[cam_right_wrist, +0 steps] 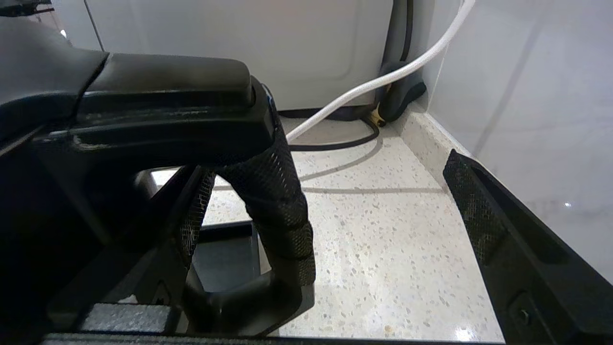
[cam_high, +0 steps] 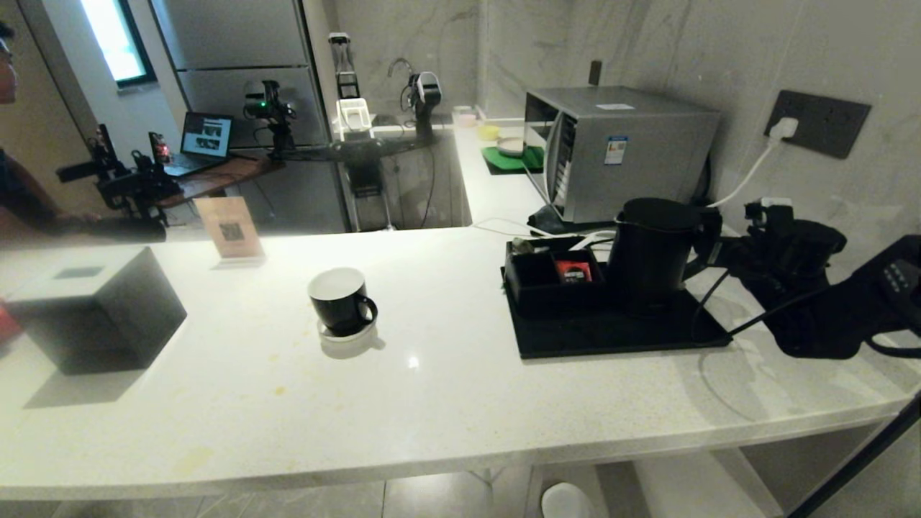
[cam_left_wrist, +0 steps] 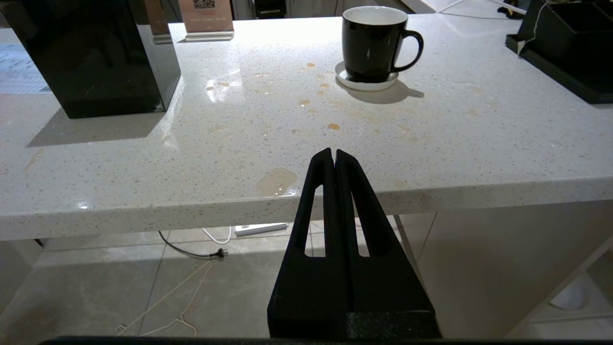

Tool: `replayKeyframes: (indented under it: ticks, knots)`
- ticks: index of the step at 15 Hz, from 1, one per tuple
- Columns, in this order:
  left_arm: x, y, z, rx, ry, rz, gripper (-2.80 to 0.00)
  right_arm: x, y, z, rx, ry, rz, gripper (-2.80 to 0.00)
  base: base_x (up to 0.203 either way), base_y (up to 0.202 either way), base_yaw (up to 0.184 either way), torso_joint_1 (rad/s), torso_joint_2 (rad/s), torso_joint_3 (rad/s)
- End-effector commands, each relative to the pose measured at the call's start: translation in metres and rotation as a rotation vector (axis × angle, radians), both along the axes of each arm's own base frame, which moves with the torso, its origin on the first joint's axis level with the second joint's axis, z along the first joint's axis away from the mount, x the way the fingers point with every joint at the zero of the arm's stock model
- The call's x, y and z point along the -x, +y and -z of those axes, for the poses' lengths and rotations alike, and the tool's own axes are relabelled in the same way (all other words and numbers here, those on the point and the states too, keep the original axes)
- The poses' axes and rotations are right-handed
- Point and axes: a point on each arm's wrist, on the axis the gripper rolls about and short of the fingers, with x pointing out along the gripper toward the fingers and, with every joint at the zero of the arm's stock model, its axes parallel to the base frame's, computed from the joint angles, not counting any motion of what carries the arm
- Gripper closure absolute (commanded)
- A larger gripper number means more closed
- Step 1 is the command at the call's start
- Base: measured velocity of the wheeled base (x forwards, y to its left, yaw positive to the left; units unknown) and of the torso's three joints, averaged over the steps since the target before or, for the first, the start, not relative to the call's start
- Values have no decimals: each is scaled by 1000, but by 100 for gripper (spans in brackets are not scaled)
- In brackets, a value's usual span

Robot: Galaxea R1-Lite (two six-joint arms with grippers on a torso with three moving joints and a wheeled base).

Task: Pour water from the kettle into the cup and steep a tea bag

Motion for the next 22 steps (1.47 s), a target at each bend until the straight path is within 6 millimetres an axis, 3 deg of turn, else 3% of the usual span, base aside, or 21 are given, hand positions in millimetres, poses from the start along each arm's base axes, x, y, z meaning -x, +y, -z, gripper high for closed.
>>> replayKeyframes:
  ticks: [1,7,8,22]
  knots:
    - [0,0,0,0,-1,0,0,-4,-1,-1,1,-18,0,-280,0,0,0,0,0,0]
    - [0,0,0,0,-1,0,0,-5,-1,-1,3,-23,-1,-280,0,0,0,0,0,0]
    - [0,0,0,0,-1,0,0,-5,-1,-1,4,-24,-1,0,0,0,0,0,0,0]
    - [0,0,0,0,-1,0,0,1,9,-21,17,-73,-20,0,0,0,0,0,0,0]
